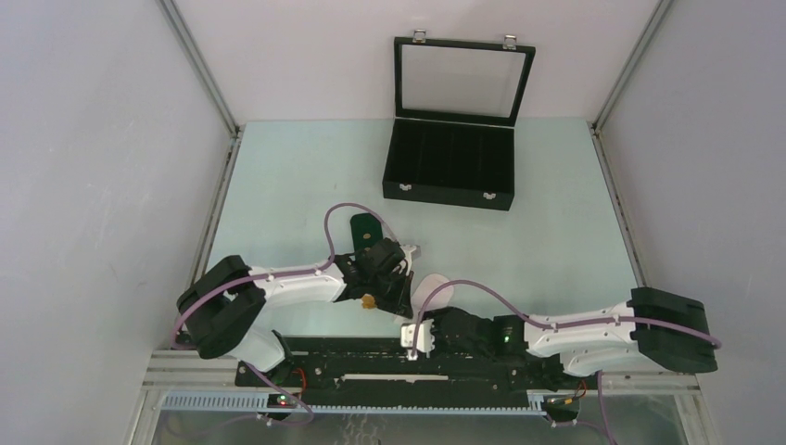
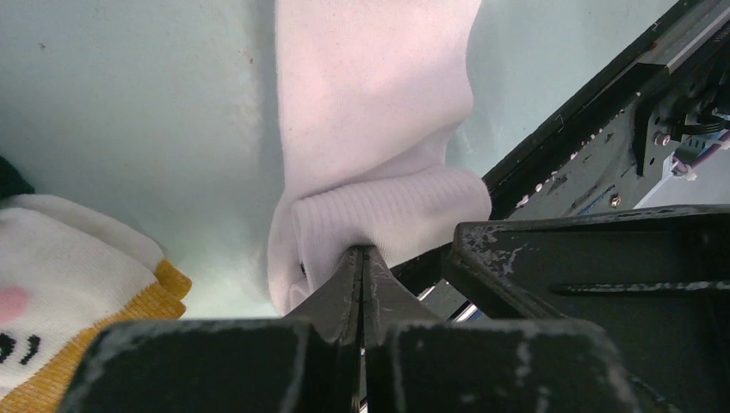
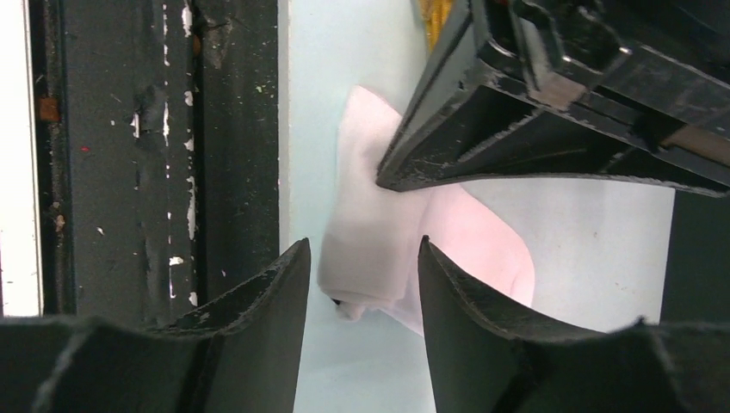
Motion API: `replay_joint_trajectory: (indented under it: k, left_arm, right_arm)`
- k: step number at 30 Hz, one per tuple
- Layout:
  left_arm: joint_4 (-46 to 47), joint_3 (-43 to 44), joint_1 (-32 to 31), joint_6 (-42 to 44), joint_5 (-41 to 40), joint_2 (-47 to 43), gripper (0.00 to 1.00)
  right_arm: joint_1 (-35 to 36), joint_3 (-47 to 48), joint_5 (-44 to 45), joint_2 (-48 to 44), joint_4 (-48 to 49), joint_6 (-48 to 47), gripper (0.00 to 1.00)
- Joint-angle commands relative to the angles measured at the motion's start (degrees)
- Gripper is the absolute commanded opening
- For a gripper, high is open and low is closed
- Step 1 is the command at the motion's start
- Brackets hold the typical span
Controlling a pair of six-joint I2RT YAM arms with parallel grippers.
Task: Roll the socks
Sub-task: Roll a pair of socks at the center of the board.
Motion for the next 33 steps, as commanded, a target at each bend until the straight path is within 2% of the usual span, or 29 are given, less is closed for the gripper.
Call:
replay_joint_trajectory:
  k: [1,5,24,33]
  left_arm:
    - [0.15,-1.24,-0.66,1.76,-2.46,2.00,0.00]
    - [0.28,-1.41,-0.66,1.70,-2.29,1.94,0.00]
    - [0.06,-1.42,-0.69,1.91,-2.13,1.86,0.00]
    - [-0.16,-1.47,-0.65,1.86,-1.85,1.51,0.00]
  right_arm:
    - [1.25,2.83,0.66,2.44,3.80,-0.99,0.54]
    - [1.28,3.11,1.33,4.99,5.60,-0.85,0.50]
    - [-1.15,2.02,1.80,7.20,4.52,3.04,0.49]
    - [-0.72,1.88,4.08,12.11,7.84,6.21,0.50]
